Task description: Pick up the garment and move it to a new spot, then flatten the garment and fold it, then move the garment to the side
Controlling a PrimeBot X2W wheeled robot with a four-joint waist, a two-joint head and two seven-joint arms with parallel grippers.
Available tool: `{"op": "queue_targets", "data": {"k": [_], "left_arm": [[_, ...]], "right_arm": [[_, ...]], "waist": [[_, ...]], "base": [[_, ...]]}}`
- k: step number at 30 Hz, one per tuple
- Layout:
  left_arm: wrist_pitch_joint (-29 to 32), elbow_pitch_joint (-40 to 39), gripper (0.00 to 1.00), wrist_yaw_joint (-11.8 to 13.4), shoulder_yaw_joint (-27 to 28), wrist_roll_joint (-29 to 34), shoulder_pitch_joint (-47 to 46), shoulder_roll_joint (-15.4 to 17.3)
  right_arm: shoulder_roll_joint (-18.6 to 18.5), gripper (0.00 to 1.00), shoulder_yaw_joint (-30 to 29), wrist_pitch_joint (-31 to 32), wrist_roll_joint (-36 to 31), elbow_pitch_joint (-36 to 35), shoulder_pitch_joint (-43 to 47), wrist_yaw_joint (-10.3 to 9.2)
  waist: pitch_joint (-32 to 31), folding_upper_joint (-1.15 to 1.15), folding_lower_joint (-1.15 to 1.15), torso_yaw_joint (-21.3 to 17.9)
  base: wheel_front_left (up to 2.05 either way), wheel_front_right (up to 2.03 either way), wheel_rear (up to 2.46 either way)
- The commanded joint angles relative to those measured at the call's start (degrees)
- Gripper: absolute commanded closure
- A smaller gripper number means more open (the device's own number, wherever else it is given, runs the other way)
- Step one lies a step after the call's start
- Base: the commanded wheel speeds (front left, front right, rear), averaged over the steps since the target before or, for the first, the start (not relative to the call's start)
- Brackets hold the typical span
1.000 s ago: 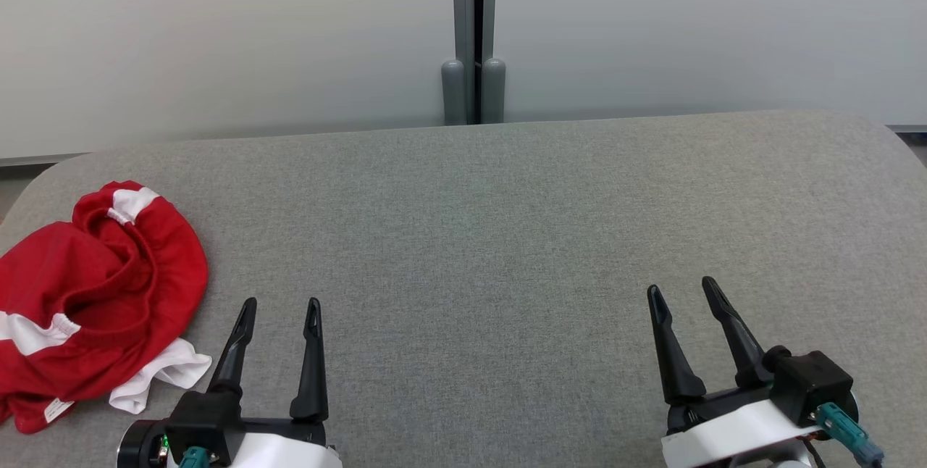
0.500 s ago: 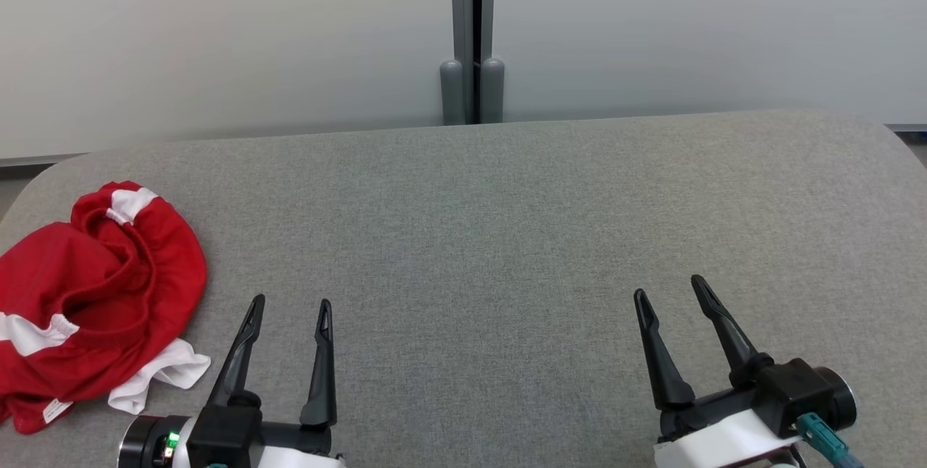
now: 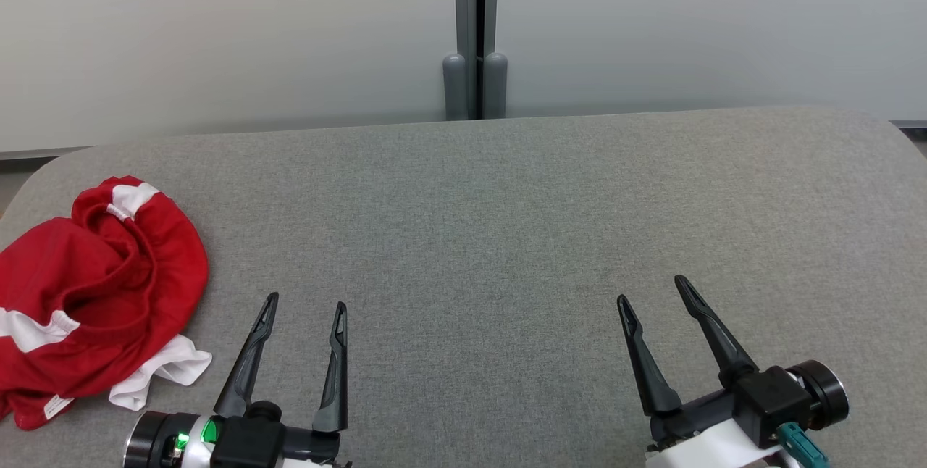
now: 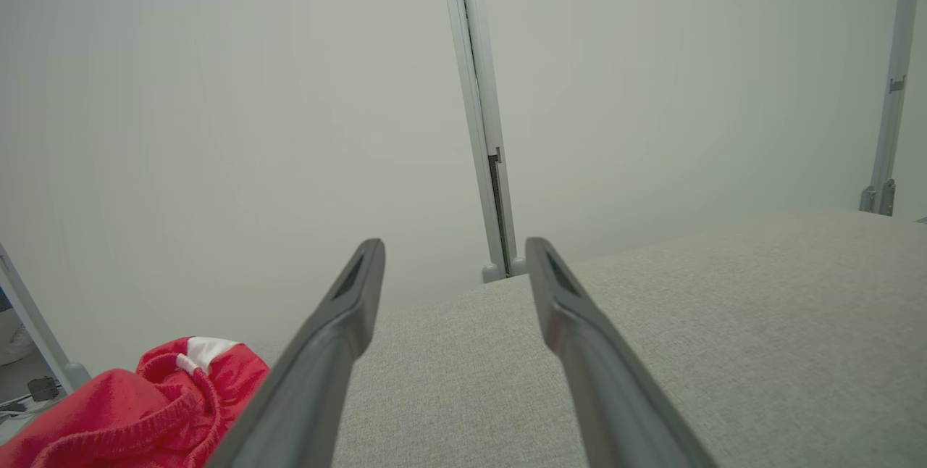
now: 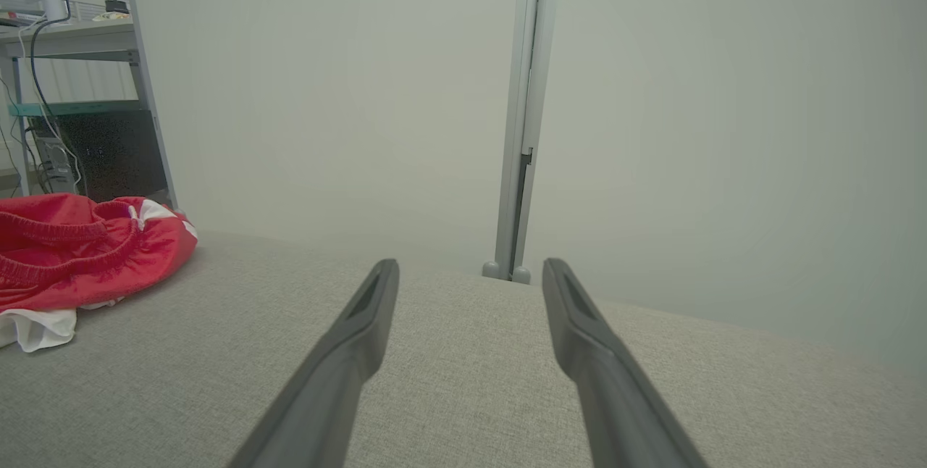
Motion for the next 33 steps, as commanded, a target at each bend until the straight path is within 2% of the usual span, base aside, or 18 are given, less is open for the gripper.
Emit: {"op": "queue_targets", "data": {"k": [1, 10, 15, 33], "left_arm": [[-0.3, -0.17, 0.0, 0.11, 0.18, 0.24, 0.23, 0.13], [-0.3, 0.22, 0.0, -0.17, 0.42, 0.04, 0.62, -0.1], [-0.3, 0.97, 0.0, -0.57, 0.68, -0.36, 0.45, -0.53], [-0.29, 2.24, 0.0, -2.63, 4.78, -1.93, 3.5, -2.57]], "right_arm": [[-0.27, 0.0, 0.03, -0.34, -0.23, -0.28, 0.52, -0.02], [-0.26, 0.0, 0.02, -0.34, -0.18, -0.18, 0.78, -0.02], [-0.24, 0.0, 0.14, -0.33, -0.36, 0.11, 1.24, -0.02], [-0.24, 0.0, 1.56, -0.22, -0.62, 0.48, 3.33, -0.02]], "waist": [[0.01, 0.0, 0.0, 0.04], [-0.04, 0.0, 0.0, 0.37], [-0.16, 0.0, 0.0, 2.23], [-0.99, 0.0, 0.0, 19.85]], "base": [[0.0, 0.0, 0.0], [0.0, 0.0, 0.0], [0.0, 0.0, 0.0], [0.0, 0.0, 0.0]]}}
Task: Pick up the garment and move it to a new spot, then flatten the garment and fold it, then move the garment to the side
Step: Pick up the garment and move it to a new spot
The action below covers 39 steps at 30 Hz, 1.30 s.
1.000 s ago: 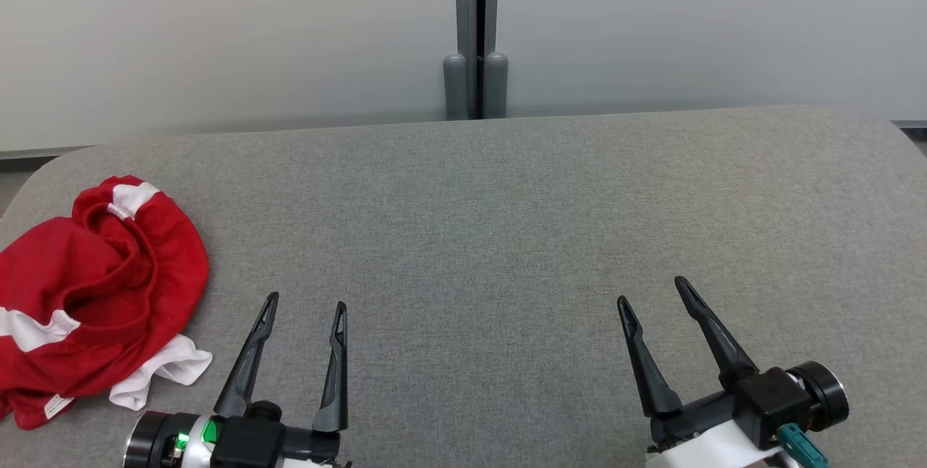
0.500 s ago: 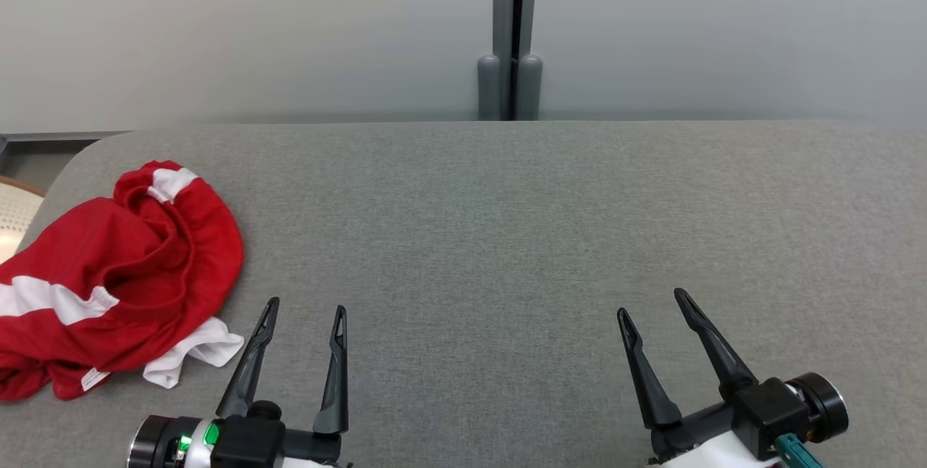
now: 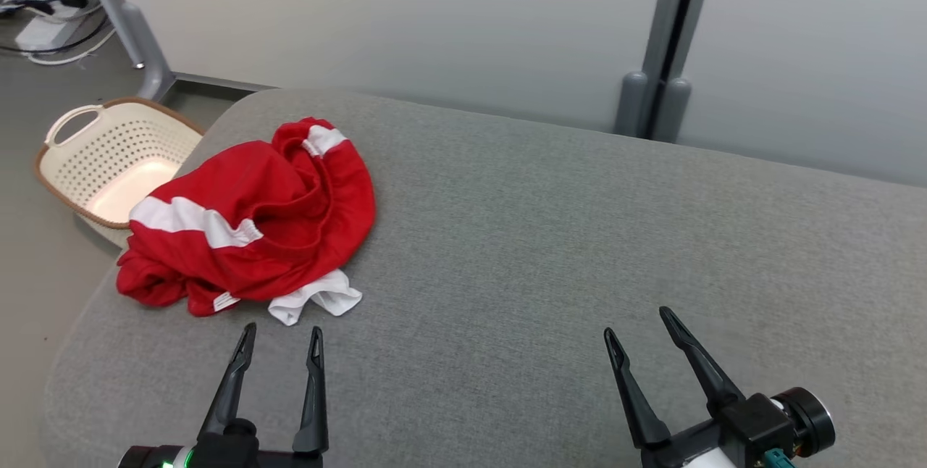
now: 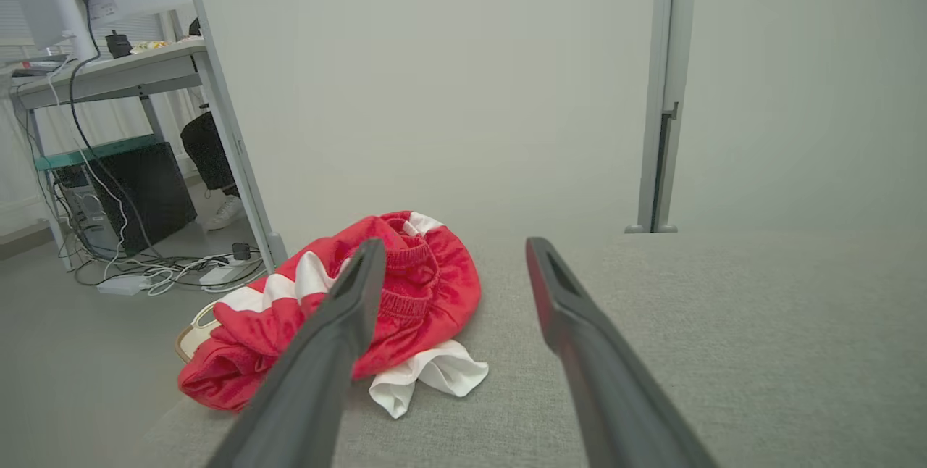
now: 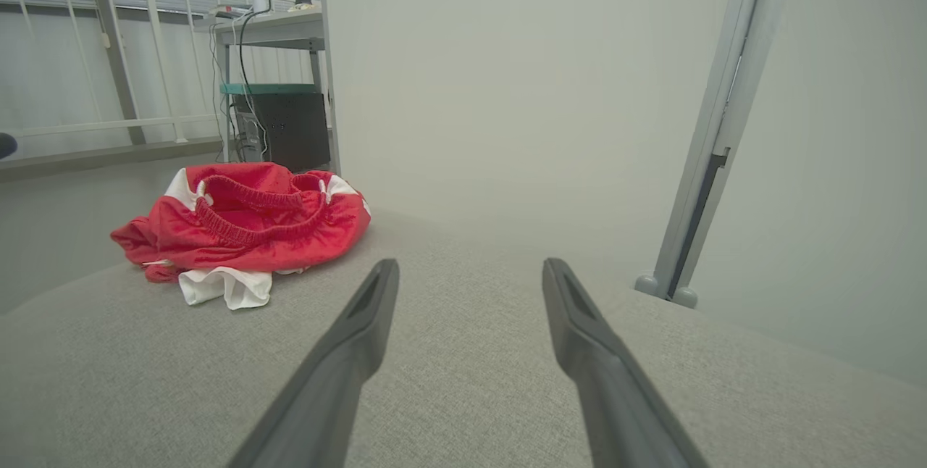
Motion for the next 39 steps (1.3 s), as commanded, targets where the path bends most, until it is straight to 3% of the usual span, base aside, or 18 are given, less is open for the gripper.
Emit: {"op": "queue_targets", "data": {"k": [1, 10, 23, 31, 39], "left_arm": [[-0.28, -0.18, 0.0, -0.13, 0.4, -0.07, 0.6, -0.06], [-0.28, -1.32, 0.0, -0.59, 2.07, -0.31, 0.36, -0.72], [-0.28, -2.07, 0.0, -1.03, 4.67, -1.03, -3.98, -0.94], [-0.2, 2.64, 0.0, -5.01, 7.95, -1.3, -17.04, -0.7], [-0.17, 22.08, 0.0, -11.71, 12.96, -8.11, -38.17, 0.22]], "right_arm": [[-0.21, 0.0, 0.1, -0.08, 0.0, 0.17, 0.3, -0.02], [-0.21, 0.0, 0.34, -0.08, -0.27, 0.37, -0.25, -0.02], [-0.21, 0.0, 0.13, -0.08, -1.19, 0.26, -1.71, -0.02], [-2.23, 0.0, -1.92, -0.08, -3.28, -0.56, -4.21, -0.02], [-6.54, 0.0, -4.25, -0.07, -3.62, -2.55, -6.95, -0.03]], "waist": [[0.0, 0.0, 0.0, 2.73], [1.33, 0.0, 0.0, 6.47], [4.67, 0.0, 0.0, 6.24], [11.75, 0.0, 0.0, 6.4], [20.56, 0.0, 0.0, 6.11]], "base": [[0.0, 0.0, 0.0], [0.0, 0.0, 0.0], [0.0, 0.0, 0.0], [0.0, 0.0, 0.0], [0.0, 0.0, 0.0]]}}
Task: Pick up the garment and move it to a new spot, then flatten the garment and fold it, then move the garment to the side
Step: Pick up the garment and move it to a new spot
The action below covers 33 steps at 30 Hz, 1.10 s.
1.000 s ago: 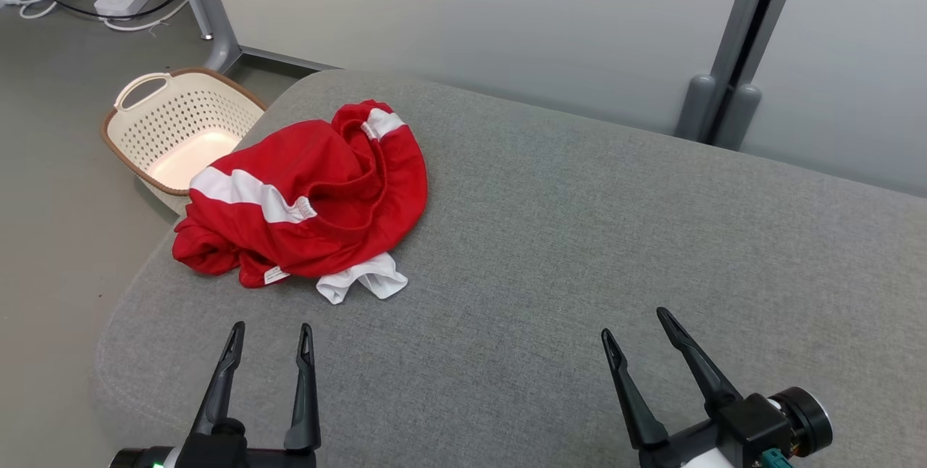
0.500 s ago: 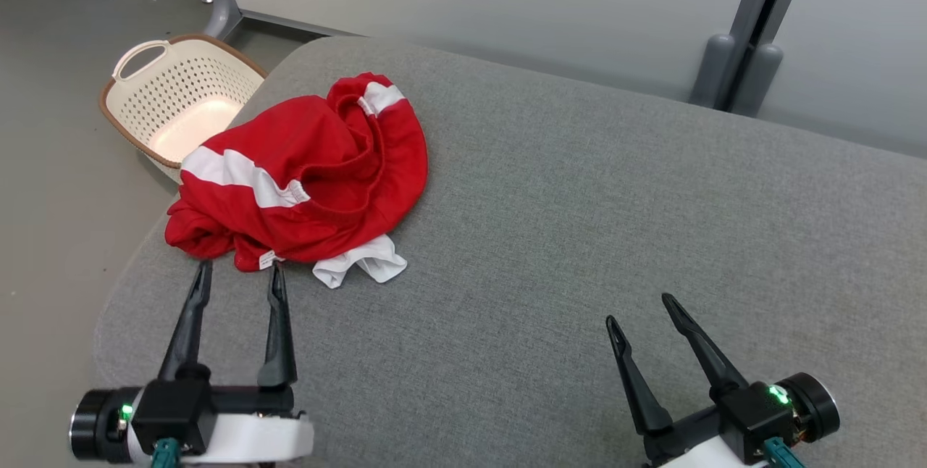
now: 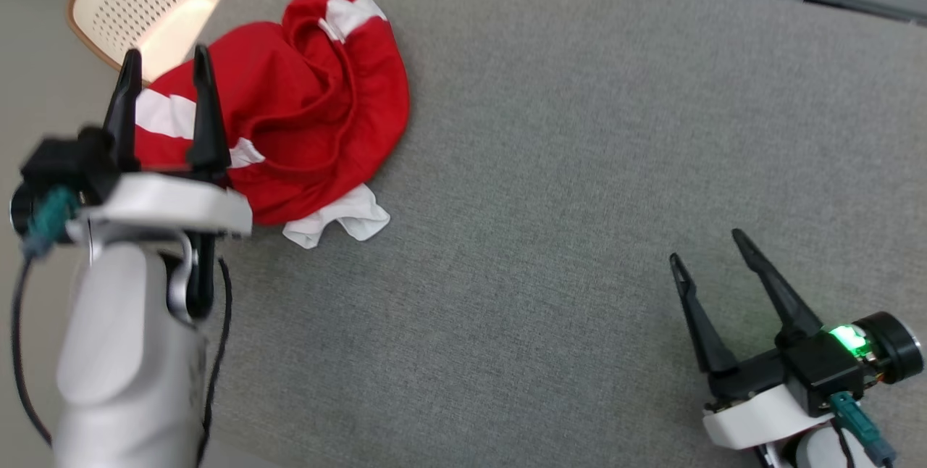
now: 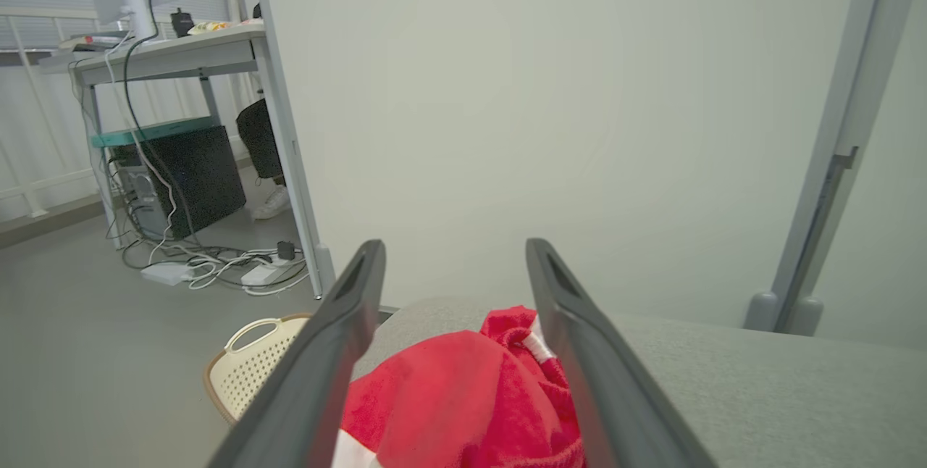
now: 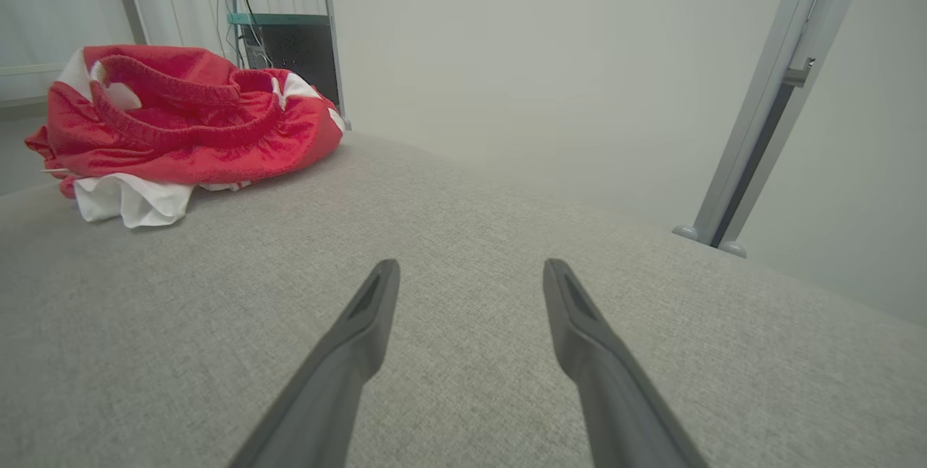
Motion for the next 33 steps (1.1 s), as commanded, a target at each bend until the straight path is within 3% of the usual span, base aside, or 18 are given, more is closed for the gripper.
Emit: {"op": "queue_targets", "data": {"k": [1, 8, 14, 27, 28, 29, 30, 33], "left_arm": [[0.51, 4.0, 0.0, -1.0, 0.43, -1.66, -4.33, 0.5], [8.71, 24.56, 0.0, -3.4, -0.64, -7.24, -25.17, 4.65], [15.01, 34.44, 0.0, -3.76, -3.37, -9.2, -34.36, 6.84], [26.66, 39.49, 0.0, -3.8, -12.55, -21.46, -35.6, 8.97], [27.47, 39.53, 0.6, -3.8, -13.39, -22.34, -35.13, 9.14], [28.07, 39.4, 0.89, -3.8, -14.13, -23.22, -34.75, 9.55], [27.88, 38.98, 1.0, -3.8, -14.8, -23.9, -34.51, 10.17], [25.32, 37.69, 1.0, -3.8, -15.71, -26.15, -33.46, 11.65]], "right_arm": [[-0.98, 0.0, -0.53, -0.08, -0.33, -0.49, -0.87, -0.04], [-3.79, 0.0, -1.76, -0.06, -1.09, -2.25, -2.9, -0.08], [-4.92, 0.0, -3.06, 0.29, -1.28, -2.36, -3.62, -0.16], [-4.86, 0.0, -5.04, 0.53, -0.33, -2.61, -4.01, -0.24], [-4.68, 0.0, -4.95, 0.53, -0.35, -2.58, -4.0, -0.23], [-4.45, 0.0, -4.9, 0.53, -0.35, -2.56, -4.01, -0.23], [-4.16, 0.0, -4.8, 0.53, -0.3, -2.6, -4.05, -0.23], [-3.09, 0.0, -4.06, 0.49, -0.19, -2.84, -4.03, -0.23]], "waist": [[4.29, 0.0, 0.0, -0.31], [12.14, 0.0, 0.0, -2.81], [16.07, 0.0, 0.0, -4.91], [18.18, 0.0, 0.0, -7.33], [18.03, 0.0, 0.0, -7.47], [17.82, 0.0, 0.0, -7.6], [17.58, 0.0, 0.0, -7.77], [16.43, 0.0, 0.0, -8.51]], "base": [[0.0, 0.0, 0.0], [0.0, 0.0, 0.0], [0.0, 0.0, 0.0], [0.0, 0.0, 0.0], [0.0, 0.0, 0.0], [0.0, 0.0, 0.0], [0.0, 0.0, 0.0], [0.0, 0.0, 0.0]]}}
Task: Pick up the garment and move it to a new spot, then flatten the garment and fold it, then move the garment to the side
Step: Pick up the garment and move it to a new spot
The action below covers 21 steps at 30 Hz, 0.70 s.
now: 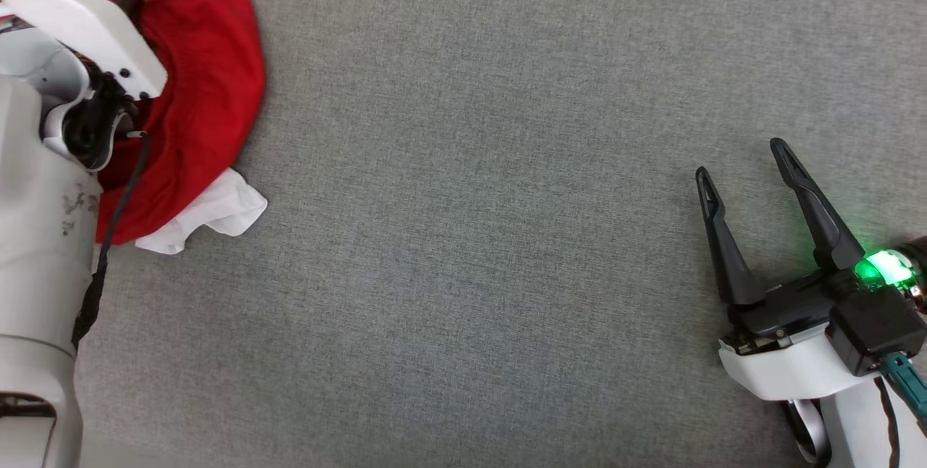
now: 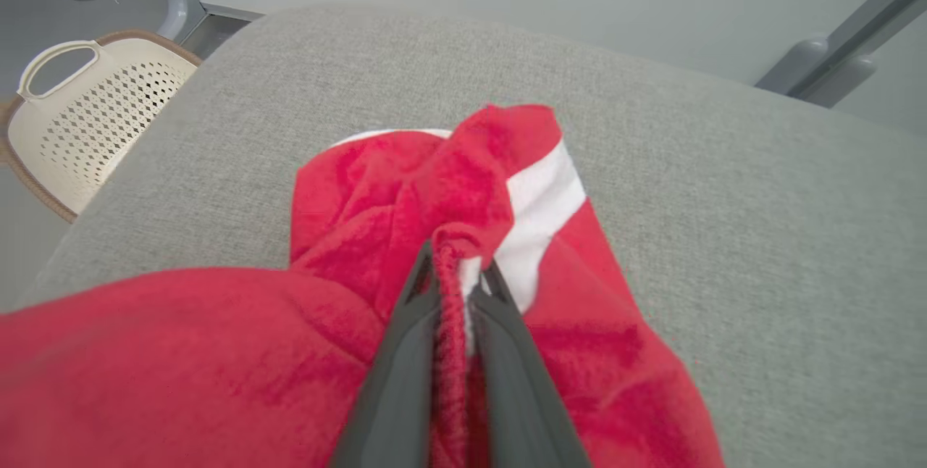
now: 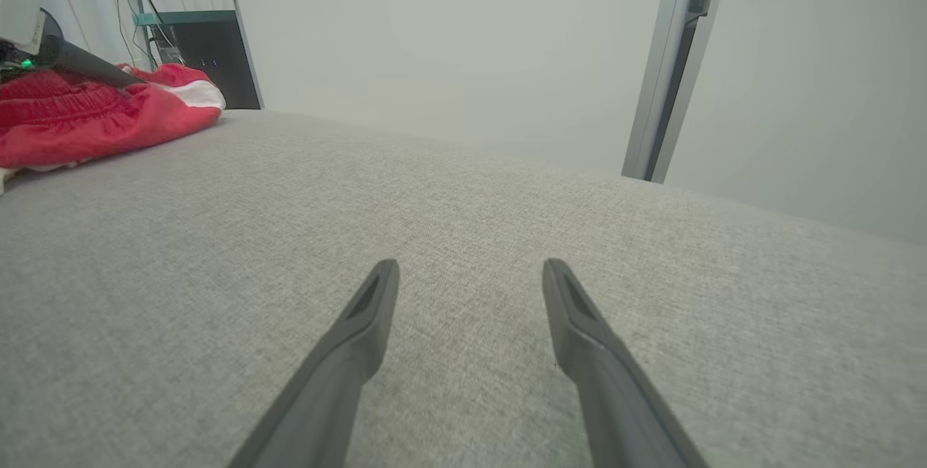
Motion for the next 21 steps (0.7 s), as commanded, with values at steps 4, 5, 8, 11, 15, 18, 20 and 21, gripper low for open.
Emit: {"op": "queue_targets", "data": {"k": [4, 5, 8, 11, 15, 18, 20, 21], "left_arm": [[-1.51, -2.51, 1.0, -0.1, -1.91, -3.56, 1.95, 1.71], [-2.01, -3.3, 1.0, -0.1, -2.41, -4.49, 2.31, 2.52], [-3.4, -5.98, 1.0, -0.1, -3.98, -6.66, 3.48, 4.12], [-4.11, -9.38, 1.0, -0.11, -6.18, -8.25, 4.82, 5.84], [-3.5, -14.84, 1.0, -0.11, -9.69, -9.07, 6.65, 8.83], [-2.6, -19.47, 1.0, -0.11, -11.43, -9.99, 7.9, 11.1], [-1.59, -22.82, 1.0, -0.11, -11.82, -11.08, 8.35, 12.51], [-1.12, -24.48, 1.0, -0.11, -11.88, -11.51, 8.5, 13.15]], "right_arm": [[0.2, 0.0, -0.65, 1.04, 0.76, 3.54, 2.05, -0.37], [0.53, 0.0, -0.33, 0.97, 1.0, 3.49, 2.19, -0.35], [1.4, 0.0, 0.47, 0.76, 1.53, 3.83, 2.0, -0.31], [2.55, 0.0, 0.93, 0.65, 2.11, 4.61, 1.85, -0.31], [4.51, 0.0, 2.46, 0.65, 3.34, 6.05, 2.51, -0.31], [5.76, 0.0, 4.73, 0.65, 5.83, 6.35, 3.32, -0.31], [6.26, 0.0, 5.56, 0.65, 7.32, 6.49, 3.76, -0.31], [6.51, 0.0, 6.15, 0.65, 7.94, 6.62, 3.9, -0.31]], "waist": [[-2.61, 0.0, 0.0, -1.55], [-3.33, 0.0, 0.0, -1.79], [-5.9, 0.0, 0.0, -2.52], [-9.34, 0.0, 0.0, -3.43], [-15.21, 0.0, 0.0, -4.84], [-19.72, 0.0, 0.0, -6.58], [-21.95, 0.0, 0.0, -8.07], [-23.09, 0.0, 0.0, -8.99]], "base": [[0.0, 0.0, 0.0], [0.0, 0.0, 0.0], [0.0, 0.0, 0.0], [0.0, 0.0, 0.0], [0.0, 0.0, 0.0], [0.0, 0.0, 0.0], [0.0, 0.0, 0.0], [0.0, 0.0, 0.0]]}}
